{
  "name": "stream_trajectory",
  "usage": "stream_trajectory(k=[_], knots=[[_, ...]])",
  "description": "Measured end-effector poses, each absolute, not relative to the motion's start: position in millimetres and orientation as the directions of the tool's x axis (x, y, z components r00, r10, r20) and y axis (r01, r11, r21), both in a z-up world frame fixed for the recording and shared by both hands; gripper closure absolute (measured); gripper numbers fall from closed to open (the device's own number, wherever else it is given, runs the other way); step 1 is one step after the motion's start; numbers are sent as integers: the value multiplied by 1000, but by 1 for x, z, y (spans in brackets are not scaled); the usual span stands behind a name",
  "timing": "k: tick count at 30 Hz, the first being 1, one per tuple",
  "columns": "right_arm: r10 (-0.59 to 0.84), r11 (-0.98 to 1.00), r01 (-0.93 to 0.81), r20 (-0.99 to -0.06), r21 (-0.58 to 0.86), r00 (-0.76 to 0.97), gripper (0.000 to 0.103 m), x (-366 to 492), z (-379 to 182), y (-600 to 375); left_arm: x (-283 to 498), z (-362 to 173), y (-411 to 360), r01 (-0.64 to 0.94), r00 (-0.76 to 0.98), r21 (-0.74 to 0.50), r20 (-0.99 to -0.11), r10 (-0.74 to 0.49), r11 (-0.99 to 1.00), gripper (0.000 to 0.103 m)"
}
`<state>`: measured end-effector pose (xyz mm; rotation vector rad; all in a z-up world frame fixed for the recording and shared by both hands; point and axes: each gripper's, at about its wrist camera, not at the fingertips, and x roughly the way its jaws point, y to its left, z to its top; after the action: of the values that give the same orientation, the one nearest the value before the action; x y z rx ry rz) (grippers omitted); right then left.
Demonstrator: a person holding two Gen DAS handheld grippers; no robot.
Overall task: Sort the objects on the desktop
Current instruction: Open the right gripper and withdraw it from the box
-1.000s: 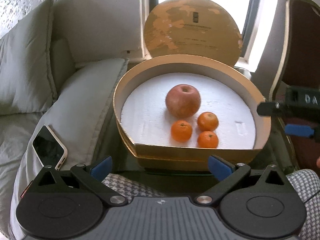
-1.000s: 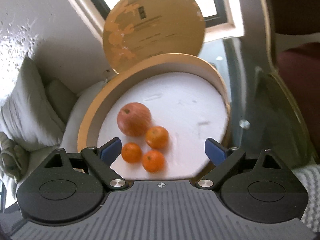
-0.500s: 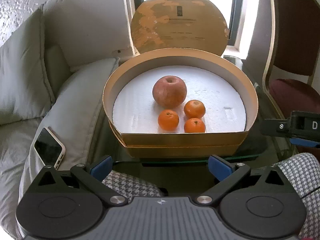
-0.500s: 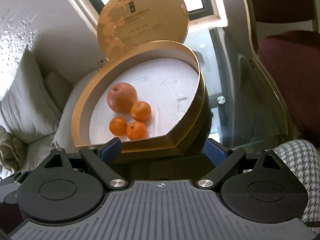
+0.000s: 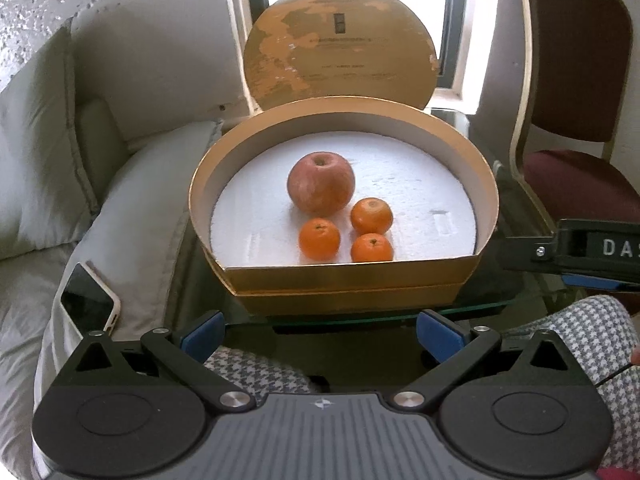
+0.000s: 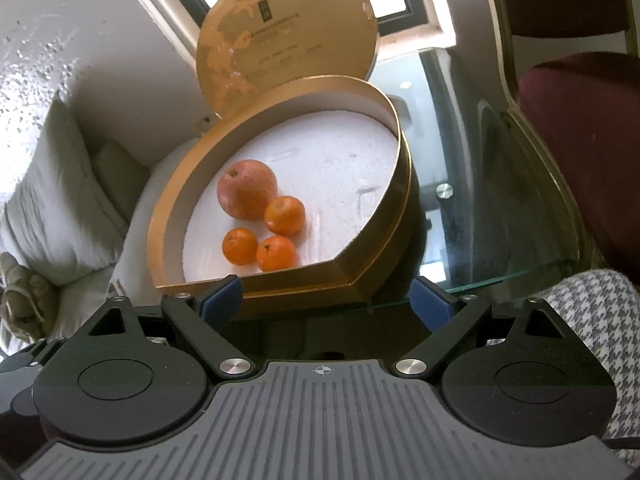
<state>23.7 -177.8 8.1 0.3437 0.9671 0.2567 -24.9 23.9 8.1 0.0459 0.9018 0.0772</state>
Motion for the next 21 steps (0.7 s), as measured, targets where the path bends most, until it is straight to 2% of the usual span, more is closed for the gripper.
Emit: stream_trajectory(k=[21], knots=[[344, 925, -57, -767, 375, 542, 9, 27, 8, -173, -18, 1, 35, -41, 624, -15, -781, 14, 999, 1]])
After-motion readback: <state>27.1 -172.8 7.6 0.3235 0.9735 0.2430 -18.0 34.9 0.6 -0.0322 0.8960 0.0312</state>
